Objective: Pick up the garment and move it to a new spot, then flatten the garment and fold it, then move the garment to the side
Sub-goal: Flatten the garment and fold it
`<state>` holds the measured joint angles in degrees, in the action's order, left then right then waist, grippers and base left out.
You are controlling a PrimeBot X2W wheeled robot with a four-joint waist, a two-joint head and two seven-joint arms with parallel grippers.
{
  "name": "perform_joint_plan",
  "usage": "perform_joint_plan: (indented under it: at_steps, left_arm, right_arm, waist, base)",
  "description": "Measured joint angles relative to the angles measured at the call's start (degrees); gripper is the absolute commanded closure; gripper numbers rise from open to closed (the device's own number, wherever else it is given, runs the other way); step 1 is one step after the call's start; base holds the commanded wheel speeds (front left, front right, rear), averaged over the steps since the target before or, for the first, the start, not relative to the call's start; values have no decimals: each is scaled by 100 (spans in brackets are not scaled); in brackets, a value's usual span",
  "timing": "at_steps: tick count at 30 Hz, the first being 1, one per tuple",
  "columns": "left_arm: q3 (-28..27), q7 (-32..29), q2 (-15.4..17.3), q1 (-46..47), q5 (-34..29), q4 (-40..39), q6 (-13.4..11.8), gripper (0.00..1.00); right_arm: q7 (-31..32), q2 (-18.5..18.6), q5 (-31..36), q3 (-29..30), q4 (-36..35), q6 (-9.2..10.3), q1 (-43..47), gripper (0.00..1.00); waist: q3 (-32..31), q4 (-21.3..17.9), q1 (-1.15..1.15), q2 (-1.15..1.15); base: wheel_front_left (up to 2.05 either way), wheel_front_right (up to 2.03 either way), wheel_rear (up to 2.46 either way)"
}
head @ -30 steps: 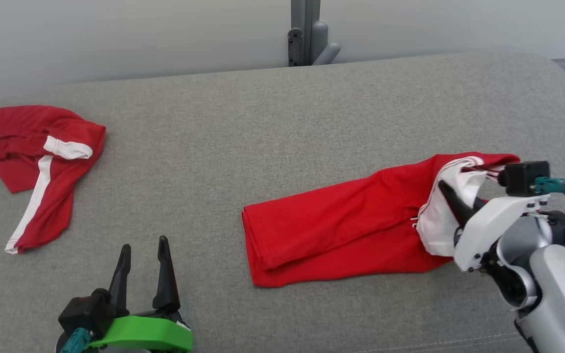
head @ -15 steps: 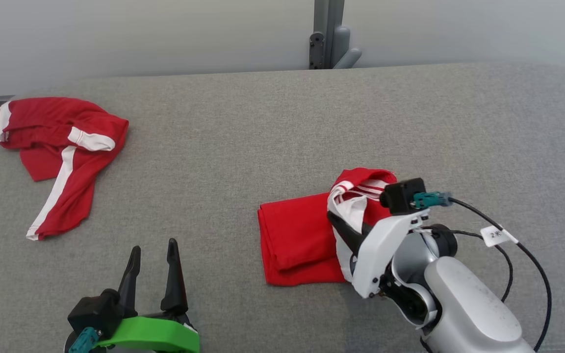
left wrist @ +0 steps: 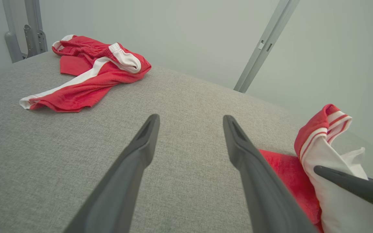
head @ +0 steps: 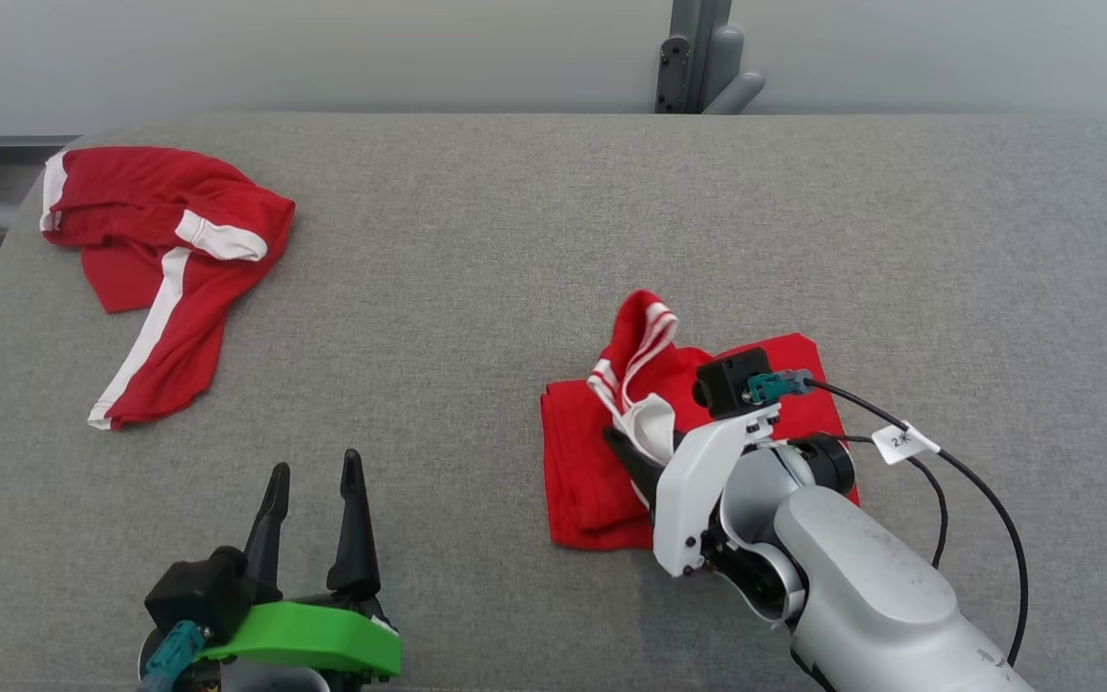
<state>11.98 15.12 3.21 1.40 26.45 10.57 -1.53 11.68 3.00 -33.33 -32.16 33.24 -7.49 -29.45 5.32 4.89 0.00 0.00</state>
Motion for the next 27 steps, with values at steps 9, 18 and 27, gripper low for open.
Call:
perform_joint_plan:
  at_steps: [9, 18, 27]
  left_arm:
    - [-77, 0, -11, 10, -11, -19, 0, 0]
    - [-1, 1, -23, 5, -81, -67, 1, 0]
    - [90, 1, -29, 7, -97, -29, 37, 0]
  right_arm:
    - [-444, -16, -427, -357, 123, 0, -257, 0]
    - [-1015, 13, -570, -66, -219, 0, -298, 0]
    - [-1523, 287, -214, 686, -554, 0, -109, 0]
  waist:
    - [1, -38, 0, 0]
    - [-13, -276, 0, 0]
    - [-9, -419, 0, 0]
  base:
    - [0, 0, 0]
    - [0, 0, 0]
    - [0, 0, 0]
